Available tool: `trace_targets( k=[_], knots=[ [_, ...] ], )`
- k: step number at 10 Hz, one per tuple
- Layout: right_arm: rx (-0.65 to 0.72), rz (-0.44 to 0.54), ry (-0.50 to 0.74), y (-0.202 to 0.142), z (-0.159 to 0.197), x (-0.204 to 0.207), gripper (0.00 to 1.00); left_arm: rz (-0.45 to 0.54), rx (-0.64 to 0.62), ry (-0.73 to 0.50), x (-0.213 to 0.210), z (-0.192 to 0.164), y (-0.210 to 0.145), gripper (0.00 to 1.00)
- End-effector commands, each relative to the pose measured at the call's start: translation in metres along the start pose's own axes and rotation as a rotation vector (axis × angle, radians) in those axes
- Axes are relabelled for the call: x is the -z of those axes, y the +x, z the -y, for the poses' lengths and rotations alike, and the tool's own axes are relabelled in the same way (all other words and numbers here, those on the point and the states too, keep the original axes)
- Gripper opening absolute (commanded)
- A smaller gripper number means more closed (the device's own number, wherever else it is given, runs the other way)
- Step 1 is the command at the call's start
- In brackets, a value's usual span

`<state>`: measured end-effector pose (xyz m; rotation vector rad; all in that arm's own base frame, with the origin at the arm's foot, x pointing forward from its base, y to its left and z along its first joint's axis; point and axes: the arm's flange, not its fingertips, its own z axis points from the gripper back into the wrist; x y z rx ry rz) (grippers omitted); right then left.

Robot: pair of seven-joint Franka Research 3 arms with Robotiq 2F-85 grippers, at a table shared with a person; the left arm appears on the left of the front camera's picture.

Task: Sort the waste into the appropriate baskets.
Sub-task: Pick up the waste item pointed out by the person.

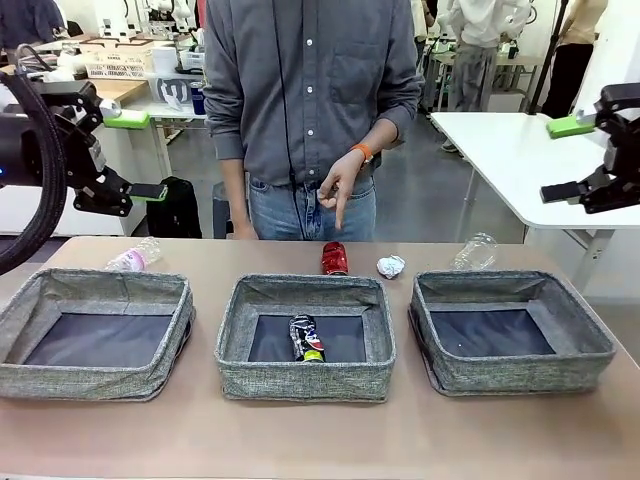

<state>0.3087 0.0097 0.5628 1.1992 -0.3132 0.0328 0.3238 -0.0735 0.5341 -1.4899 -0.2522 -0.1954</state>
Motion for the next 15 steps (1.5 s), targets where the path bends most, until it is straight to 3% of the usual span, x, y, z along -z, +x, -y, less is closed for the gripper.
trace_targets(
  k=[1,3,4,5,7,8,9,11,12,13,15],
  knots=[
    [-0.051,-0.045,-0.319,0.033,-0.026,0.079,1.0,0.015,-0.011,-0.02,0.001,0.006,0.001,1.0],
    [-0.081,-0.043,-0.718,0.052,-0.034,0.185,1.0,0.015,-0.011,-0.02,0.001,0.006,0.001,1.0],
    [-0.121,0.011,-0.845,0.051,-0.032,0.222,1.0,0.015,-0.011,-0.02,0.001,0.006,0.001,1.0],
    [-0.142,-0.011,-0.909,0.048,-0.029,0.257,1.0,0.015,-0.011,-0.02,0.001,0.006,0.001,1.0],
    [-0.199,-0.061,-0.913,0.043,-0.028,0.287,1.0,0.015,-0.011,-0.02,0.001,0.006,0.001,1.0],
    [-0.175,-0.083,-0.8,0.049,-0.03,0.267,1.0,0.015,-0.011,-0.02,0.001,0.006,0.001,1.0],
    [-0.26,-0.019,-0.876,0.022,-0.02,0.291,1.0,0.015,-0.011,-0.02,0.001,0.006,0.001,1.0],
    [-0.26,-0.019,-0.876,0.022,-0.02,0.291,1.0,0.015,-0.011,-0.02,0.001,0.006,0.001,1.0],
    [-0.248,-0.06,-0.876,0.033,-0.013,0.288,1.0,0.015,-0.011,-0.02,0.001,0.006,0.001,1.0],
    [-0.124,0.046,-0.952,0.033,-0.011,0.29,1.0,0.015,-0.011,-0.02,0.001,0.006,0.001,1.0],
    [-0.111,0.045,-1.039,0.067,-0.014,0.337,1.0,0.015,-0.011,-0.02,0.001,0.006,0.001,1.0]
  ],
)
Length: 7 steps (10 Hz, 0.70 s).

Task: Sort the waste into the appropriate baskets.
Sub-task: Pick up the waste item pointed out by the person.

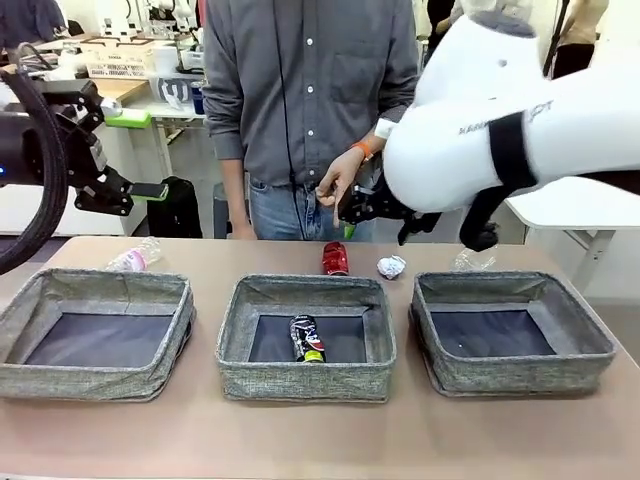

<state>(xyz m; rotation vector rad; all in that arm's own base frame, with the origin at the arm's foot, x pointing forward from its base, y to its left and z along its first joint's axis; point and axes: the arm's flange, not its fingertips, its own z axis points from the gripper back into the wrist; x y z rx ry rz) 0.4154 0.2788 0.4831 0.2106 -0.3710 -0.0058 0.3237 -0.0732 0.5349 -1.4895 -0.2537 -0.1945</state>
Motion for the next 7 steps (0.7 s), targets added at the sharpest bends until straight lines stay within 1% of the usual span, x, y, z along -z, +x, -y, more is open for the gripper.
trace_targets(
  k=[1,2,4,6,7],
  knots=[
    [0.061,-0.016,-0.11,0.046,-0.048,0.038,1.0,0.013,-0.011,-0.021,0.001,0.005,0.001,1.0],
    [0.072,-0.041,-0.154,0.066,-0.057,0.065,1.0,0.013,-0.011,-0.021,0.001,0.005,0.001,1.0],
    [0.045,-0.064,-0.156,0.086,-0.07,0.106,1.0,0.013,-0.011,-0.021,0.001,0.005,0.001,1.0],
    [0.022,-0.093,-0.15,0.093,-0.079,0.138,1.0,0.013,-0.011,-0.021,0.001,0.005,0.001,1.0],
    [0.018,-0.092,-0.138,0.094,-0.079,0.152,1.0,0.013,-0.011,-0.021,0.001,0.005,0.001,1.0]
  ],
)
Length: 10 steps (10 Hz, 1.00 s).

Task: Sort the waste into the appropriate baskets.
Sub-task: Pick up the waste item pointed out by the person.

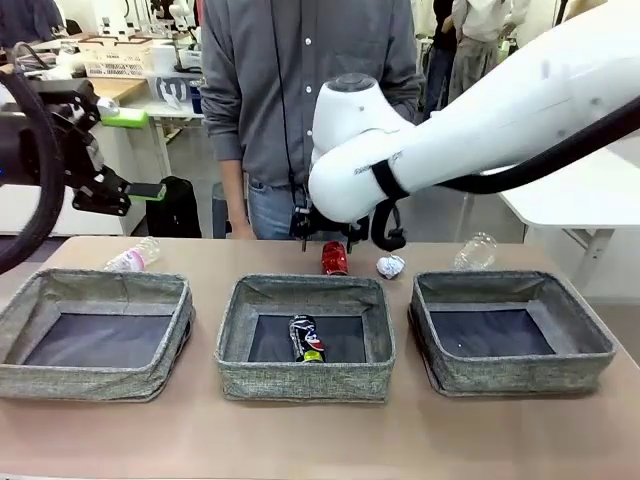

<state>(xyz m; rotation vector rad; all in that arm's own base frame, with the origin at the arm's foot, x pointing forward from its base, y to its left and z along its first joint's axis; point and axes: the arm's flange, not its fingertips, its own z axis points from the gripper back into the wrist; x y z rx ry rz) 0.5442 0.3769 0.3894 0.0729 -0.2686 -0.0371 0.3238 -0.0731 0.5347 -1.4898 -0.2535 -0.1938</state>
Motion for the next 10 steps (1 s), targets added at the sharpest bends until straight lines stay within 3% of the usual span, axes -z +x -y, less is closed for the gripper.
trace_targets(
  k=[1,10],
  knots=[
    [0.017,-0.011,-0.013,0.013,-0.005,0.012,1.0,0.013,-0.011,-0.021,0.001,0.005,0.001,1.0],
    [0.001,0.078,-0.019,0.013,0.034,0.067,1.0,0.013,-0.011,-0.021,0.001,0.005,0.001,1.0]
  ],
)
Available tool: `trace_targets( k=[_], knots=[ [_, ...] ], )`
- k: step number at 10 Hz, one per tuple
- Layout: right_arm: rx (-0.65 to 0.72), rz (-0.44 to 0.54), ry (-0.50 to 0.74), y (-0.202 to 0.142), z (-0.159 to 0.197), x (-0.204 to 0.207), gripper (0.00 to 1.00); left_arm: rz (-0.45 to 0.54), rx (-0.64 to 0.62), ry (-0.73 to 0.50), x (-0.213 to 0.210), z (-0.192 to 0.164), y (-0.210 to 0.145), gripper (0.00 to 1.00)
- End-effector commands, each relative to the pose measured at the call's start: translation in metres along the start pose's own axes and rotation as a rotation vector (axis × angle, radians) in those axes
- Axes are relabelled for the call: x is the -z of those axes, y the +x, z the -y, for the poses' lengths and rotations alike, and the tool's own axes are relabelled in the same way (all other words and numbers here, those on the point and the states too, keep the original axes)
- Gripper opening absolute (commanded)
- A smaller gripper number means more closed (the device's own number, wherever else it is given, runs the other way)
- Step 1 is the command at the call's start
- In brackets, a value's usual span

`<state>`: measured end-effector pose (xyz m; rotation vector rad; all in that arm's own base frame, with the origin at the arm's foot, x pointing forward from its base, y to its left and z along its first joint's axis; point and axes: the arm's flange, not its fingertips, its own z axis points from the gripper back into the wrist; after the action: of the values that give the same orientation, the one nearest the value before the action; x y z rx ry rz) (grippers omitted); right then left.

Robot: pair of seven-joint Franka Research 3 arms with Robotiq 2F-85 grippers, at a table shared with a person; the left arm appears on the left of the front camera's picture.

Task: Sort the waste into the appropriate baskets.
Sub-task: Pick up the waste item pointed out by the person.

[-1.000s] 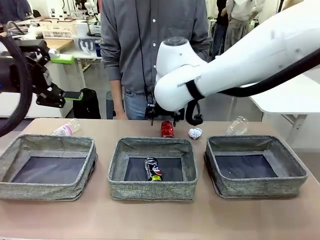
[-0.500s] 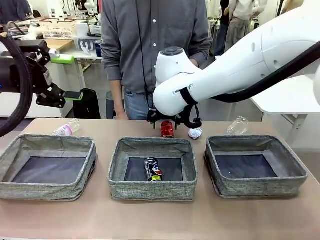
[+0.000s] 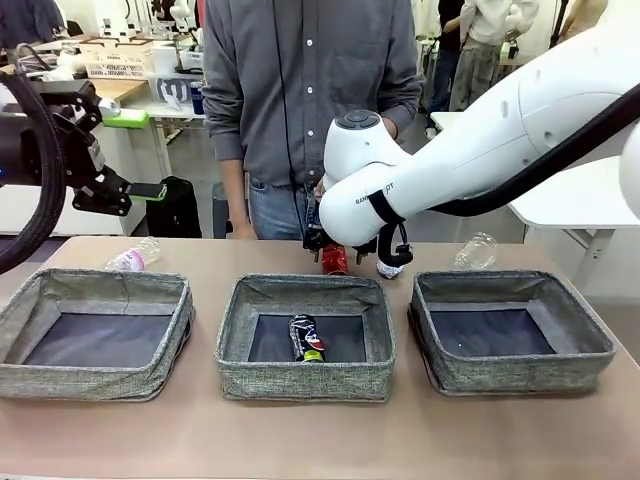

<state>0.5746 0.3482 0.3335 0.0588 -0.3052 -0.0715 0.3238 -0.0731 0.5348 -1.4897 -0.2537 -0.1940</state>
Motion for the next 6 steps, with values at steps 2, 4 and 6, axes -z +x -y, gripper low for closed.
trace_targets(
  k=[2,4,6],
  knots=[
    [-0.039,0.08,0.042,-0.003,0.003,0.019,1.0,0.013,-0.011,-0.021,0.001,0.005,0.001,1.0],
    [-0.049,0.069,0.04,-0.003,0.002,0.023,1.0,0.013,-0.011,-0.021,0.001,0.005,0.001,1.0],
    [-0.054,0.076,0.031,-0.002,0.003,0.024,1.0,0.013,-0.011,-0.021,0.001,0.005,0.001,1.0]
  ],
)
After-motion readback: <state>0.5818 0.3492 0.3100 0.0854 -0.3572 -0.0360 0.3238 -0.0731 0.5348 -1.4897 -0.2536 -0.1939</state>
